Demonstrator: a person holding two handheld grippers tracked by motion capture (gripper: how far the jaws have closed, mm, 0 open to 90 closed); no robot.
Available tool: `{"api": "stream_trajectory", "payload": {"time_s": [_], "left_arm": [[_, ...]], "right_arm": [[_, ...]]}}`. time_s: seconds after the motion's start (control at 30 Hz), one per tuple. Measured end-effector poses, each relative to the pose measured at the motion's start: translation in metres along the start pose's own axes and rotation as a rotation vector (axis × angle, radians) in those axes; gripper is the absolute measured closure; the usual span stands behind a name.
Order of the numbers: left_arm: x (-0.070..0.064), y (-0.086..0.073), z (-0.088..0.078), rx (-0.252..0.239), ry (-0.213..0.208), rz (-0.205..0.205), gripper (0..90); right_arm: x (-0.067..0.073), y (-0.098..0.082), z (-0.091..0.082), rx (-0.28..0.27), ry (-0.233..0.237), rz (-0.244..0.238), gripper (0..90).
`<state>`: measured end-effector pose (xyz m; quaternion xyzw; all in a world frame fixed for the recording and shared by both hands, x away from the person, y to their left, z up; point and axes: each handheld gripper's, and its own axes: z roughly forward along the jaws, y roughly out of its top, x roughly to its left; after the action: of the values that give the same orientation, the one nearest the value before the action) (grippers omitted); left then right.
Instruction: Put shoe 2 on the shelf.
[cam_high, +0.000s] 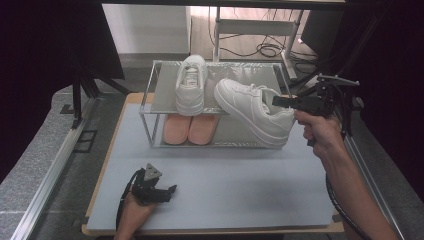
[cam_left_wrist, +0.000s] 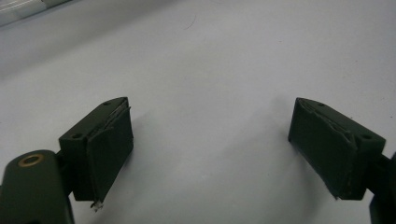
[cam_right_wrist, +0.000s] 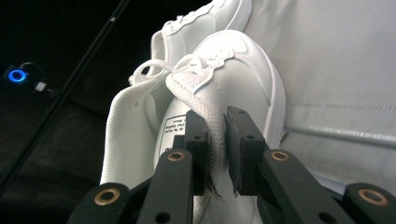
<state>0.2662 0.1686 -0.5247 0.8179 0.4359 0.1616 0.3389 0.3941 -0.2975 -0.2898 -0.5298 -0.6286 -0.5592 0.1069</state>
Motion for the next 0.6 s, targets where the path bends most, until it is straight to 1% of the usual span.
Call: {"api": "stream_trajectory", "payload": {"time_s": [0.07, 0.13, 0.2, 0.3, 0.4, 0.53, 0.6], "left_arm": [[0.000, 0.000, 0.000, 0.000, 0.000, 0.000, 13.8], [0.000, 0.000, 0.000, 0.000, 0.000, 0.000, 13.8], [0.000, 0.000, 0.000, 0.000, 0.000, 0.000, 13.8], [0.000, 0.000, 0.000, 0.001, 0.000, 0.001, 13.8], [0.000, 0.000, 0.000, 0.000, 0.000, 0.001, 13.8], [0.000, 0.000, 0.000, 0.000, 0.000, 0.000, 13.8], [0.000, 0.000, 0.000, 0.000, 0.000, 0.000, 13.8]], "right_arm": [[-0.001, 0.004, 0.007, -0.015, -0.017, 0.002, 79.8], [-0.002, 0.007, 0.010, -0.017, -0.030, 0.005, 79.7], [-0.003, 0.010, 0.015, -0.026, -0.043, -0.002, 79.7], [-0.005, 0.015, 0.022, -0.044, -0.065, 0.007, 79.8], [-0.006, 0.020, 0.027, -0.066, -0.087, 0.003, 79.8], [-0.004, 0.026, 0.036, -0.077, -0.123, -0.014, 79.6], [-0.004, 0.027, 0.041, -0.075, -0.142, -0.027, 79.2]]}}
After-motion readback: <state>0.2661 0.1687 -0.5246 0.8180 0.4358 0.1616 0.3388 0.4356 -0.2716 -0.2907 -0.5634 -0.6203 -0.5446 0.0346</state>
